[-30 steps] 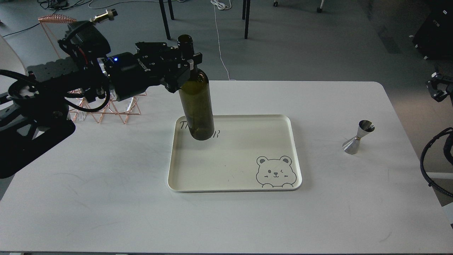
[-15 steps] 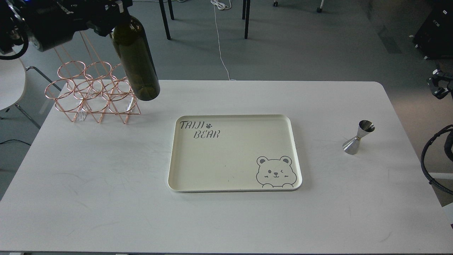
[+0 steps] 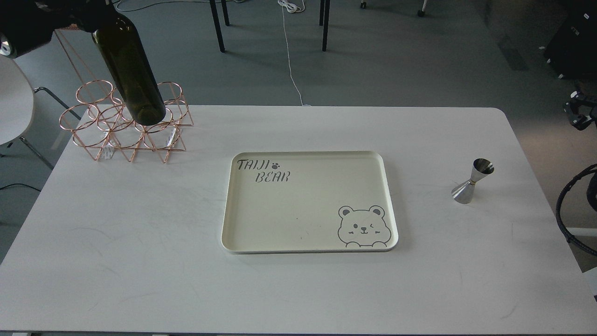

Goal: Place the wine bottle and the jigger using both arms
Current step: 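Lift the bottle off the tray toward the copper rack, then lower the bottle into a slot of the copper wire rack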

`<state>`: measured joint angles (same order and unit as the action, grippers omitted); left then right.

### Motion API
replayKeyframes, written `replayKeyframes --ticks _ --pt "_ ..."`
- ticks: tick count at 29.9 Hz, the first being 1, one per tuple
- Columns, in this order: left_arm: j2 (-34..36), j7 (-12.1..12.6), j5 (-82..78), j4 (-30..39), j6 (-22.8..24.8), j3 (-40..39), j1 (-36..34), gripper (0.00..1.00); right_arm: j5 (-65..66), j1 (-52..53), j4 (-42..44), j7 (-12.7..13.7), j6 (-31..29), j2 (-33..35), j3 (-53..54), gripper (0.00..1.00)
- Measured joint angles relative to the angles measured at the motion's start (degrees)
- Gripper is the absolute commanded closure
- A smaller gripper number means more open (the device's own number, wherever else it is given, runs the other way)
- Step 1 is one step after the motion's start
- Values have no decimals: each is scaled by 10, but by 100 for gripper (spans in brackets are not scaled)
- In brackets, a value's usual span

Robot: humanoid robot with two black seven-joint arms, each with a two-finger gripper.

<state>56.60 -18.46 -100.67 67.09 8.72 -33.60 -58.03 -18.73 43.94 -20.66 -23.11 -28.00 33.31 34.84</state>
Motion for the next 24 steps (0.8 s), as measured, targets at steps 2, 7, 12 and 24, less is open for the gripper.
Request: replayKeyframes --ticks 2,7,12,24 --pt "-4 1 0 -2 -2 11 0 90 0 -1 0 0 0 0 0 0" --pt "-14 2 -1 -23 -12 18 -1 90 0 -1 0 0 0 -1 0 0" --pt "-22 2 -1 -34 -13 19 -4 89 0 -2 0 0 0 -1 0 0" --pt "-23 2 -1 -35 -15 26 -3 89 0 -2 0 0 0 -1 -1 0"
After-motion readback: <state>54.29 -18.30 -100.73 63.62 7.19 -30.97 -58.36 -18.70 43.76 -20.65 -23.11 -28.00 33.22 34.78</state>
